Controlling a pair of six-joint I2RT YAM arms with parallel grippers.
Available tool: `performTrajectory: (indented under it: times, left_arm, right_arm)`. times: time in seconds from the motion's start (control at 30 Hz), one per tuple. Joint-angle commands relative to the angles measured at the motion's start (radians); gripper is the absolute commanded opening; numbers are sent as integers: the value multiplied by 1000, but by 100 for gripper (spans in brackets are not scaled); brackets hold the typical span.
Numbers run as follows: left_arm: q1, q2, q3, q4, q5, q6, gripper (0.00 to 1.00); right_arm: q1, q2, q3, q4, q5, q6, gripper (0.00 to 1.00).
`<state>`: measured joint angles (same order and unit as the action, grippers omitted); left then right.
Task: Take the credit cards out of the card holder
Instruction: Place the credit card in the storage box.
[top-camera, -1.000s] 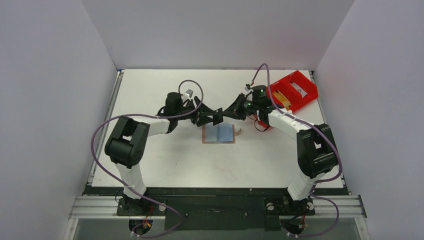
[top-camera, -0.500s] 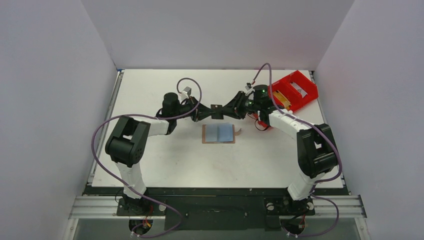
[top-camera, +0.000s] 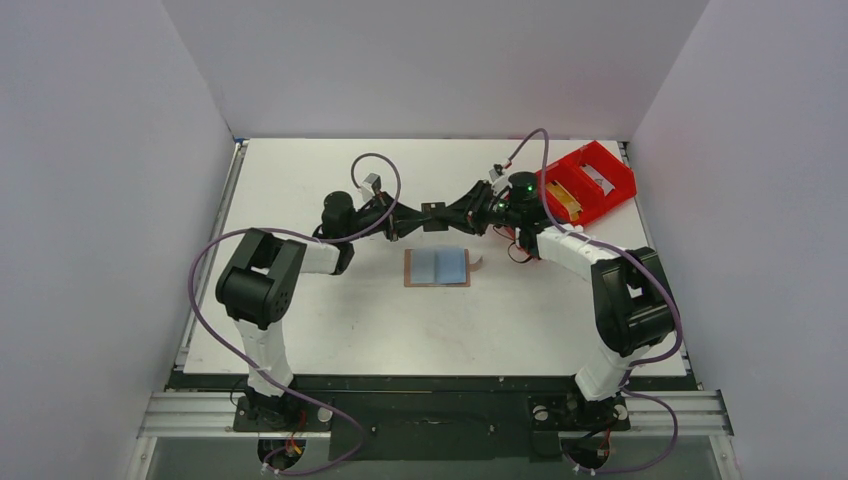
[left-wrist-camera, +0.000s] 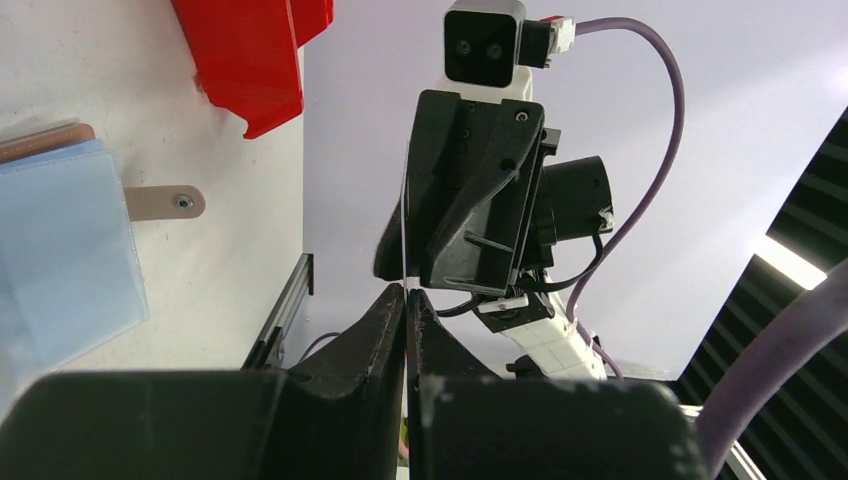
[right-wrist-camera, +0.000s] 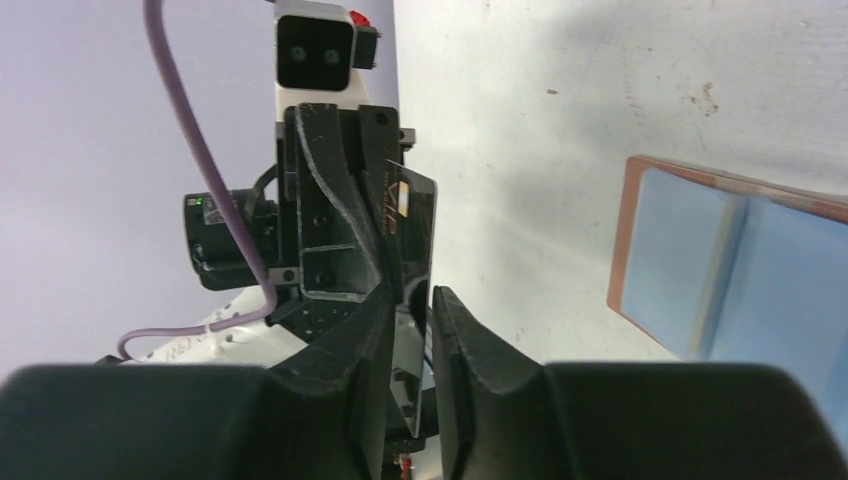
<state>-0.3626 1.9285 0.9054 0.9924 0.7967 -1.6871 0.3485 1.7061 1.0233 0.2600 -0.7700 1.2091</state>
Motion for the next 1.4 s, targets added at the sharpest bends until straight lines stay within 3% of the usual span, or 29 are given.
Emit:
performTrajectory:
  times: [0.0,0.07,0.13,0.17,0.23,0.33,0.53,0.63,0.93,1.37]
  left_arm:
    - [6,-4,12,48,9,14,0]
    - [4,-12,15,19,17,34,0]
    - [4,-29,19,-52,23,77,1]
    - [5,-39,24,-107,23,110,10]
    - [5,-80,56,-347,-3,260,25]
    - [8,-152,138,-748,-76,520,38]
    - [25,-211,244,-1128,-232,765,42]
    - [29,-236,263,-1219,-256,834,42]
    - [33,-274,305,-1345,-274,936,42]
    - [37,-257,320,-1353,-245,968,42]
  right_arm:
    - [9,-28,-6,125,-20,47,12]
    - [9,-29,-2,105,-17,30,0]
    - [8,-33,9,58,-7,-8,0]
    - [8,-39,16,35,5,-28,0]
    - [7,-50,42,-61,36,-103,0]
    - [8,-67,93,-228,88,-228,0]
    - [5,-82,227,-566,266,-478,0]
    - [0,-90,293,-728,386,-600,0]
    - [-39,-174,306,-834,815,-888,0]
    - [-108,-39,454,-892,1063,-1088,0]
